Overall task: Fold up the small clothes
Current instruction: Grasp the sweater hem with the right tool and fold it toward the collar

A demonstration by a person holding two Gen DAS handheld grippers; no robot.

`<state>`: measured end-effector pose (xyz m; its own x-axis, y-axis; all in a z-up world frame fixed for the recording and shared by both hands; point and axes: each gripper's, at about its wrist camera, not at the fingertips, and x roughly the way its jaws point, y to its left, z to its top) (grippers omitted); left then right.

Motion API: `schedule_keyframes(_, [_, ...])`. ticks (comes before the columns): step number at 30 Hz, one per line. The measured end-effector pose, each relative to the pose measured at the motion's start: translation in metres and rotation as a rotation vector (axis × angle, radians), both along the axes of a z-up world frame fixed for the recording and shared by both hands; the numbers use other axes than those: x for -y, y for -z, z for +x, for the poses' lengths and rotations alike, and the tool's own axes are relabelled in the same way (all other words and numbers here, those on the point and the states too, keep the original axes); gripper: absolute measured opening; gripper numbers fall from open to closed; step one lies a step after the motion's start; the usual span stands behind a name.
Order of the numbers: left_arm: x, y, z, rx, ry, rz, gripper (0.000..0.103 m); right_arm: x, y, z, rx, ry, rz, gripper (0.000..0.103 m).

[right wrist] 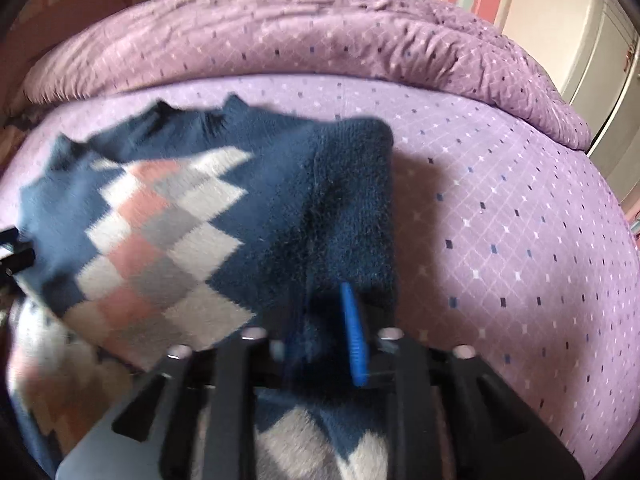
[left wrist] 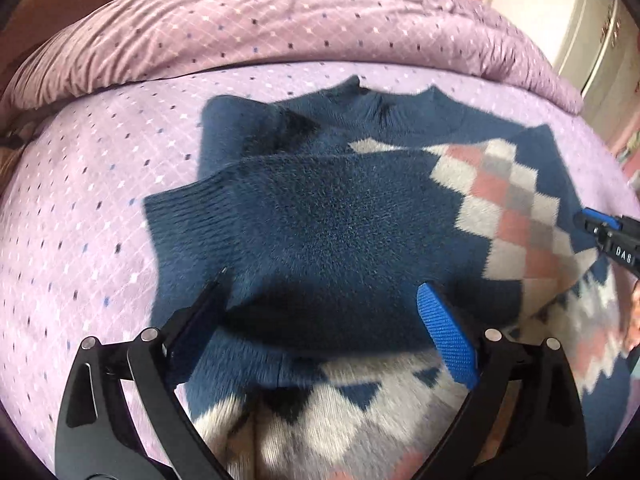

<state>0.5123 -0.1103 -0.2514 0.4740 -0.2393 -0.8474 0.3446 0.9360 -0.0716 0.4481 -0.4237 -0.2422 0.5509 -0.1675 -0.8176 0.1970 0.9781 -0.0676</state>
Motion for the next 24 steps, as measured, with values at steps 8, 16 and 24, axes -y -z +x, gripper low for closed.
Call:
schedule_keyframes(8, [-0.037,-0.036,-0.050,0.030,-0.093,-0.036,0.100,-0.029,-0.046,-0.066,0.135,-0.007,-0.009,0.067])
schedule_keyframes(16, [-0.071,-0.042,-0.111,-0.041,-0.138,-0.006,0.100,-0.070,-0.063,-0.135,0.183,-0.024,-0.048,0.087])
schedule_keyframes(24, [-0.080,-0.049,-0.157,-0.044,-0.133,0.044,0.100,-0.091,-0.064,-0.174,0.129,-0.002,-0.022,0.087])
